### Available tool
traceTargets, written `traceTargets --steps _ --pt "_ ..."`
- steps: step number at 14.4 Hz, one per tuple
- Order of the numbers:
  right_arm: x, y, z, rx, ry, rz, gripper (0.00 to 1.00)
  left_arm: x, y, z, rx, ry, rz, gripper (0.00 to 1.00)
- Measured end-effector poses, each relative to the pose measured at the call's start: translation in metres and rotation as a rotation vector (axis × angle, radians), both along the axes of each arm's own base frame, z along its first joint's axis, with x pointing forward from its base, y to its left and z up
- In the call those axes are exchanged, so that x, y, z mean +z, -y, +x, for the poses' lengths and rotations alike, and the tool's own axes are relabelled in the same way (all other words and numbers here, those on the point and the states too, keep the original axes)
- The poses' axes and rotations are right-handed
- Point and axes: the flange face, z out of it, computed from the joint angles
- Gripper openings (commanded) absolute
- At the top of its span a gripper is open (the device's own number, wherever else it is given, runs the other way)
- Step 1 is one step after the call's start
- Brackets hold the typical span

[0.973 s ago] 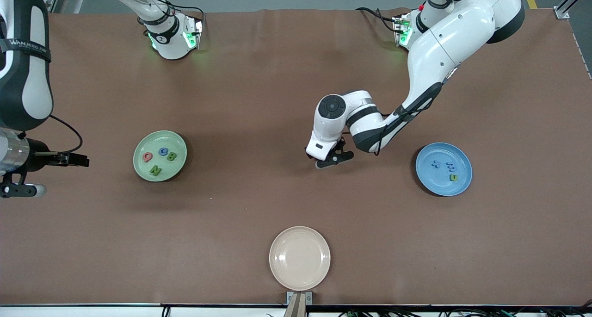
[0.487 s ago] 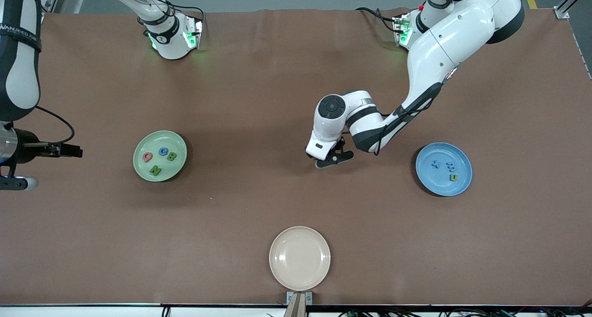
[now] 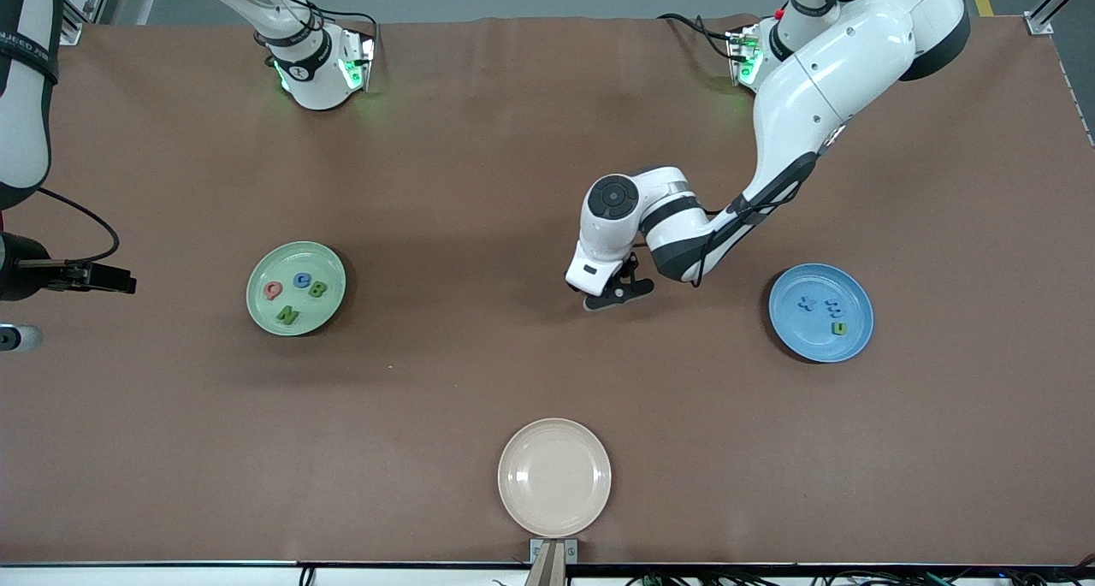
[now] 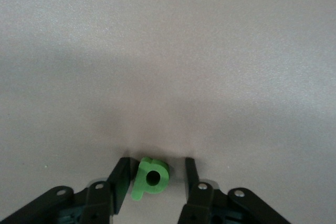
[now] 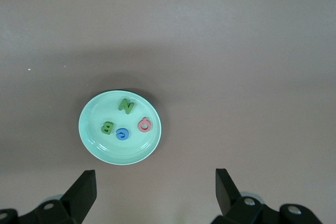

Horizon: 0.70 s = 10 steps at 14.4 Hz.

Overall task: Sort upper and lower case letters into plates
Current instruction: 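Carry the p to the blue plate and open the left gripper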

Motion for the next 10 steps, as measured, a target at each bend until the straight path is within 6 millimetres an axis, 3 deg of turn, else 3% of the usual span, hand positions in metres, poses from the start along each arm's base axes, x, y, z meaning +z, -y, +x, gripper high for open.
traceTargets --steps 5,10 --pt "0.002 0.0 -0.002 -0.055 0.0 0.012 1.0 0.001 0.0 -0.001 -0.003 0.0 0.005 0.23" --pt "0.027 -0.005 -0.019 -0.075 0.013 0.02 1.0 0.002 0.0 -0.001 -0.003 0.0 0.004 0.13"
